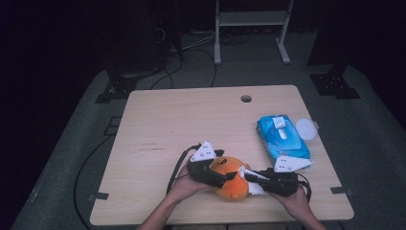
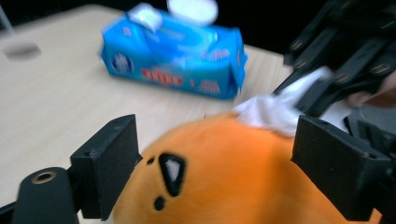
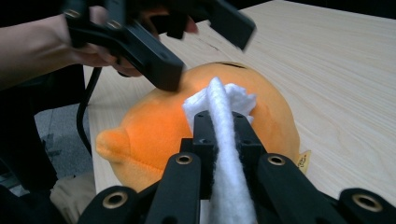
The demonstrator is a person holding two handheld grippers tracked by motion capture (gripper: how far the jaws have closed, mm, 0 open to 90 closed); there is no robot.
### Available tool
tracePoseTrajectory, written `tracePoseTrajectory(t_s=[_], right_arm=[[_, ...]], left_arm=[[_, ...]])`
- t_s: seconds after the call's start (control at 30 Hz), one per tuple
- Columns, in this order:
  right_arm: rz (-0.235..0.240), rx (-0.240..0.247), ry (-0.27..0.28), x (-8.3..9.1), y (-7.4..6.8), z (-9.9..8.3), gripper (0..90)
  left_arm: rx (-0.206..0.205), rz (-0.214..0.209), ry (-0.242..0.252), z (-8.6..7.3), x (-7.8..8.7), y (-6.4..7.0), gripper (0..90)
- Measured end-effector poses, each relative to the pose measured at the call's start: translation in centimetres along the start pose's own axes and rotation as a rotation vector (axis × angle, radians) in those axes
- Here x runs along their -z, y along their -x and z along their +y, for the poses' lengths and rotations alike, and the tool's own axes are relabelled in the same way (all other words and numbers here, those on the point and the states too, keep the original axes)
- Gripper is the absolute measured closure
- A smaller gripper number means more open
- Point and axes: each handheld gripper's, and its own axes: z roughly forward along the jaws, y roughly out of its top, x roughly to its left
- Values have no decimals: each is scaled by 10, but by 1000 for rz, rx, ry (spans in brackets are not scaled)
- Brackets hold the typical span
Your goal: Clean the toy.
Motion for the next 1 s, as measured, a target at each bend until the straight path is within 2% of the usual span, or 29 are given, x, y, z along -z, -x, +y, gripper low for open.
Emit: tracePoseTrajectory(t_s=[0.03,0.1,0.23,0.33,0.43,0.5,0.57,0.7,0.77,0.9,1.0], right_arm=[[-3,0,1,2,-1,-1,822],[-4,-14,21,9,0,-3,823],[-23,-32,53,23,3,-6,822],[-42,-38,53,33,6,-8,821],[-60,-44,56,41,11,-11,820],[-71,-37,40,46,14,-14,818],[-80,-32,8,50,16,-17,814],[-119,-32,-38,59,23,-28,810],[-137,-30,-65,62,27,-32,777],[-153,-54,-111,63,37,-42,698],[-155,-70,-120,64,43,-46,615]], left_arm=[[16,-11,-23,-1,-3,0,132],[33,-46,-32,-5,-5,-1,130],[-4,-47,-51,-6,-5,4,123],[-61,-52,-93,-8,-8,8,134],[-128,-54,-147,-14,-13,13,252],[-143,-38,-165,-16,-14,14,378],[-129,-29,-163,-16,-12,15,449],[-122,-22,-145,-14,-7,17,521],[-111,-21,-131,-12,-5,17,543],[-89,-23,-95,-9,-3,17,561],[-89,-24,-85,-7,-2,18,567]])
